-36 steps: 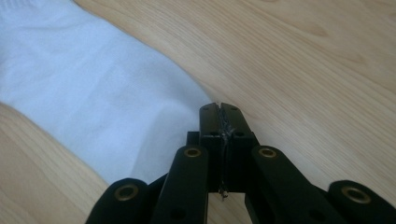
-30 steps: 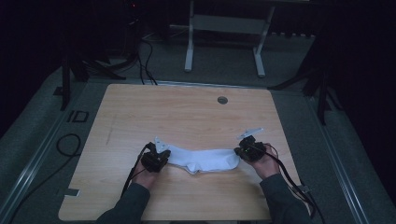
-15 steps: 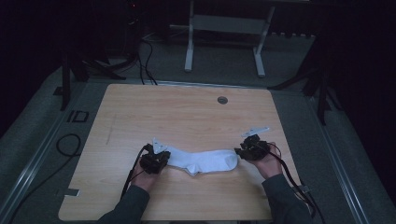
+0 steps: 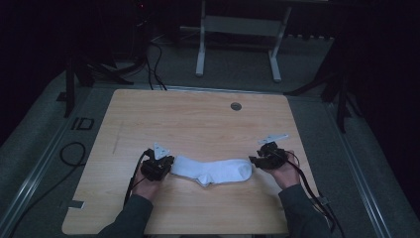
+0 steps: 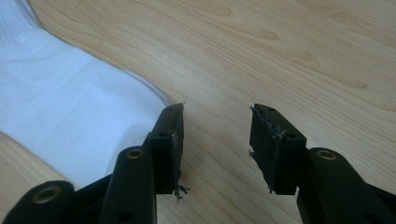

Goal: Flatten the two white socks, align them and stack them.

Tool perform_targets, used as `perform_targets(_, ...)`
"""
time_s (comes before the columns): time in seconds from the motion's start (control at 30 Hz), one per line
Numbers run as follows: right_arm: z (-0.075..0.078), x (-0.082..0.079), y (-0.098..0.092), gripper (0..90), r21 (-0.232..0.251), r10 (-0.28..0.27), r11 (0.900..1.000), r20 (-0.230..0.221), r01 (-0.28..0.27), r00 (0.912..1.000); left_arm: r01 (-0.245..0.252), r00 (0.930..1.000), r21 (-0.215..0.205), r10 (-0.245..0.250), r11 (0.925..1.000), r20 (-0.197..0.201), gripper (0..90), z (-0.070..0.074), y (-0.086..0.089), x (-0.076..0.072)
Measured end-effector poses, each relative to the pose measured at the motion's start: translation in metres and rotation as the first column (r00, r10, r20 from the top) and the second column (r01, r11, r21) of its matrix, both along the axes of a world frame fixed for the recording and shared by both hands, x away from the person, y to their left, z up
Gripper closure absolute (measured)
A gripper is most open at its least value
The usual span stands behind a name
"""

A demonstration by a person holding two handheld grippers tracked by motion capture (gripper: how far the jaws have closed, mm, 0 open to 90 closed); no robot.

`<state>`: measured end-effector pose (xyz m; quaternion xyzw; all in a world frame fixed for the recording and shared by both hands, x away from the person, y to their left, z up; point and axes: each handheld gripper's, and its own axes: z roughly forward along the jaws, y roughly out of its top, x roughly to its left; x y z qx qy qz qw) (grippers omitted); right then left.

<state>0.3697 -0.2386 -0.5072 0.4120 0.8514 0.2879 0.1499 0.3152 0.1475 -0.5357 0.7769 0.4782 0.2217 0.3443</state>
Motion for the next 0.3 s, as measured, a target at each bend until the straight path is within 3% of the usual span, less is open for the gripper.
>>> perform_targets(0.3, 0.001, 0.003, -0.003, 53.0, 0.033, -0.021, 0.999, 0.004, 0.021, 0.9998, -0.041, 0.9992, -0.002, 0.041, 0.9992, -0.006, 86.4, 0.002, 0.018, 0.003)
